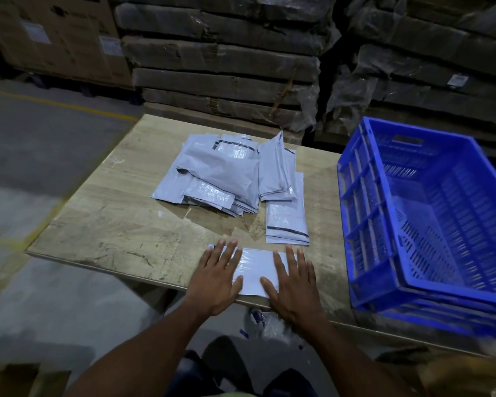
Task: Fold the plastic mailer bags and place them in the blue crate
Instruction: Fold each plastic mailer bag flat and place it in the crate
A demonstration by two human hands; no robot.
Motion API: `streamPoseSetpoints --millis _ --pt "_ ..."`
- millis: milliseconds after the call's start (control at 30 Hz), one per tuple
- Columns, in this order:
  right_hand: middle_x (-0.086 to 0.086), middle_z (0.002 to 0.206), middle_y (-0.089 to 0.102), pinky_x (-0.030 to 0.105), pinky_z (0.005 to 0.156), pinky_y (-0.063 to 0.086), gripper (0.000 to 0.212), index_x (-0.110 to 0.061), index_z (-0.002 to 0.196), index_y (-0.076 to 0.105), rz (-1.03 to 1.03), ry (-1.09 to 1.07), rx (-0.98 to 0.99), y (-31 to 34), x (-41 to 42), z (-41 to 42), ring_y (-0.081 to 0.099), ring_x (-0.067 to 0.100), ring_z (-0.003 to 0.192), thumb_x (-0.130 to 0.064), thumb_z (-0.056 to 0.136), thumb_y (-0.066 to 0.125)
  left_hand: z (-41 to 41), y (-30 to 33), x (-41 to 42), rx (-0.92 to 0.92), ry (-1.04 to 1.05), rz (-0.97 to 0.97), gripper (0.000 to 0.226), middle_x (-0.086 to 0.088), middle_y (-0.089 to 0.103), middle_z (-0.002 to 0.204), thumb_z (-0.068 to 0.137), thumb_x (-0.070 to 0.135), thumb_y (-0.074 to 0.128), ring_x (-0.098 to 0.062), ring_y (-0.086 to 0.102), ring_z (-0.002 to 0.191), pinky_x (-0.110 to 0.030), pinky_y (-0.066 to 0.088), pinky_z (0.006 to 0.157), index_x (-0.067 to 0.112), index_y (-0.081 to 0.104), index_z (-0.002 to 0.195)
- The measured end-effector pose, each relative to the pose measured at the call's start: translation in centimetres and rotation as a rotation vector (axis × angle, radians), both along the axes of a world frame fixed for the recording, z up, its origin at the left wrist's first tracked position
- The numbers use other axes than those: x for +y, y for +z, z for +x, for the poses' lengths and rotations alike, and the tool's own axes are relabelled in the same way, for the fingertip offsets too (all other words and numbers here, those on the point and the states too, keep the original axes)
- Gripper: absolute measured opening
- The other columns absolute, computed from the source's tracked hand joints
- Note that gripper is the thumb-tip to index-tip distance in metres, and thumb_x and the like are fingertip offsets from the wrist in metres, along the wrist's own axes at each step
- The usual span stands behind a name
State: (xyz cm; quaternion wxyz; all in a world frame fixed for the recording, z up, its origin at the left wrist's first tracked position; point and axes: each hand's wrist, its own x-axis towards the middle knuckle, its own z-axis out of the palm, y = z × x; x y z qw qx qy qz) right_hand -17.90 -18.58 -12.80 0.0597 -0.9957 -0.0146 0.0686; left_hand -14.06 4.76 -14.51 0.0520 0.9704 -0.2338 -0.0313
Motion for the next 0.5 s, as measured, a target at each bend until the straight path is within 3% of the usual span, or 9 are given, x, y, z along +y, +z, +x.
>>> streamPoseSetpoints --millis 167,233,400,500 --pt "0.008 0.165 -0.025 0.056 0.121 -0.012 0.083 -0.025 0.161 -0.005 -0.016 0.001 0.088 0.8 -0.5 0.2 -0.024 0.027 0.152 -0.073 0.094 0.002 0.2 0.2 1.7 0.036 0.049 0.041 0.072 -0.005 0.007 0.173 0.104 0.055 0.022 -0.032 0.005 0.160 -0.050 0.005 0.123 0.016 0.019 0.165" --pt "0.011 0.165 -0.024 0.062 0.115 -0.019 0.078 -0.020 0.159 -0.008 -0.049 -0.017 0.047 1.6 0.4 0.2 -0.022 0.031 0.152 -0.064 0.098 0.011 0.2 0.2 1.6 0.053 0.038 0.053 0.072 -0.007 0.009 0.173 0.105 0.058 0.020 -0.034 0.007 0.159 -0.051 0.004 0.123 0.018 0.021 0.165" --pt "0.003 0.166 0.012 0.061 0.117 0.004 0.063 -0.015 0.159 0.023 0.060 0.211 -0.043 1.7 5.9 0.5 0.019 0.026 0.154 -0.048 0.106 0.023 0.2 0.2 1.6 0.063 0.019 0.068 0.072 -0.010 0.017 0.172 0.107 0.060 0.010 -0.040 0.017 0.156 -0.053 0.011 0.121 0.019 0.028 0.163" --pt "-0.003 0.166 0.016 0.056 0.119 0.010 0.061 -0.024 0.158 0.029 0.054 0.183 0.004 0.6 5.2 0.8 0.021 0.023 0.153 -0.055 0.107 0.018 0.2 0.5 1.6 0.076 0.012 0.082 0.071 -0.010 0.017 0.172 0.108 0.058 0.010 -0.039 0.017 0.157 -0.052 0.011 0.121 0.018 0.028 0.163"
